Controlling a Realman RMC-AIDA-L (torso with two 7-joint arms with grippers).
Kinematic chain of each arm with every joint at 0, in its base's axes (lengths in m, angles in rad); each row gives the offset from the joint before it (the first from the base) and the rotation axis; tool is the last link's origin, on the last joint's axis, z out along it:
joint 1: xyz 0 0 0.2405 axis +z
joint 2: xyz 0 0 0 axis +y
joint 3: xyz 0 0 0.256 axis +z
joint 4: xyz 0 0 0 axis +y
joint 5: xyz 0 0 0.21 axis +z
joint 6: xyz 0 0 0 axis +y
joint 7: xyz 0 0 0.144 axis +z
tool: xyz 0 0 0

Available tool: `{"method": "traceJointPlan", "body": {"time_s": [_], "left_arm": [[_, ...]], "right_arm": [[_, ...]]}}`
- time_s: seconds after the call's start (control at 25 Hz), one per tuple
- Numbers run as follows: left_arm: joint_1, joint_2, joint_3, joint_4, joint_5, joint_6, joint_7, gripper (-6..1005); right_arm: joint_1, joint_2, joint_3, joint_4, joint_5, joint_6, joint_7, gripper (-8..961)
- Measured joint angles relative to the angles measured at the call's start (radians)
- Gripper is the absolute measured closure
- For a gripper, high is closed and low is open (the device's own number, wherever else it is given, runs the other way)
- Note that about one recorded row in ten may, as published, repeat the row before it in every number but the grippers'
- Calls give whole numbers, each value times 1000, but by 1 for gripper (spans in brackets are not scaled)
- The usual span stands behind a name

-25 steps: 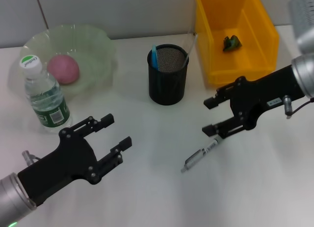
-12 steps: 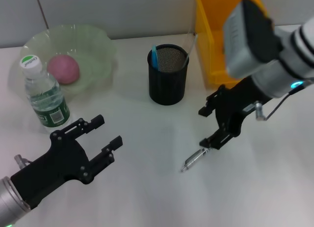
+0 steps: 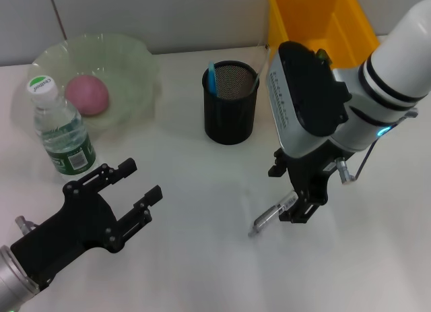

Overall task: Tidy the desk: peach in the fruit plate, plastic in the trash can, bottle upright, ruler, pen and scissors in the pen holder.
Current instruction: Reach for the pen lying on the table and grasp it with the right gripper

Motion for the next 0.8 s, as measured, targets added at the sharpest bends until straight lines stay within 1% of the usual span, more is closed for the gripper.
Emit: {"method": "traceJointPlan", "body": {"time_s": [0.16,0.44,0.8], "left_arm": [[2,0,0,0,0,0,0,422],[-3,0,-1,-13,-9,0,0,422],[-2,1,-11,-17,-12,0,-1,422]], "right_arm": [[-1,1,-30,-17,-1,-10,-17,163],[-10,1,-45,-38,1,-42,-70,166],[-15,3,-70,-32,2,-27,-136,176]]}}
